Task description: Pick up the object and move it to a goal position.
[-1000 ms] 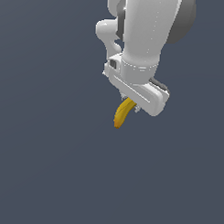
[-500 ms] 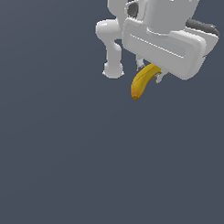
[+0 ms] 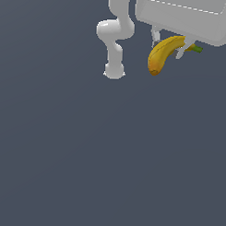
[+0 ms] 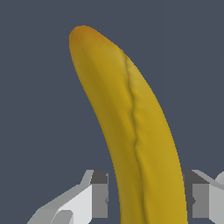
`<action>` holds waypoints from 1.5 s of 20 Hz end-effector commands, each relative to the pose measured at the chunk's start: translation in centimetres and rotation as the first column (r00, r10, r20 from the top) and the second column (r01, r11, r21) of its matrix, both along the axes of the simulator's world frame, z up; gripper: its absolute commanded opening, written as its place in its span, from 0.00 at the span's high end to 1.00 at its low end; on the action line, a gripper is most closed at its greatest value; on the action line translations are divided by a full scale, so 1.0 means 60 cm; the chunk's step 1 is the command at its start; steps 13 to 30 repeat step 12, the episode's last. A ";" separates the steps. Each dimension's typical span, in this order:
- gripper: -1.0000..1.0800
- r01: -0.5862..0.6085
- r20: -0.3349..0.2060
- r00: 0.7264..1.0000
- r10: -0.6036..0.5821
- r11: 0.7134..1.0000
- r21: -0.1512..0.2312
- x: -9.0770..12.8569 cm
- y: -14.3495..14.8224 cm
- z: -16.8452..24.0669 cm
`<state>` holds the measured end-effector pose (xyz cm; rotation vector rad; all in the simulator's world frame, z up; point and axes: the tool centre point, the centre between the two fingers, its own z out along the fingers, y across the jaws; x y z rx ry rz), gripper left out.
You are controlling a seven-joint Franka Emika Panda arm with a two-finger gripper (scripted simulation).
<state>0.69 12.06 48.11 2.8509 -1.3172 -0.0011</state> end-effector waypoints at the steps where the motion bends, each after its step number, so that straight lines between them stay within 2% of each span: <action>1: 1.00 0.000 0.001 1.000 0.000 1.000 0.000 -0.001 0.005 0.017; 8: 1.00 0.000 0.001 1.000 0.000 1.000 0.001 -0.001 0.012 0.035; 30: 1.00 0.000 0.001 1.000 0.000 1.000 0.001 0.000 0.012 0.034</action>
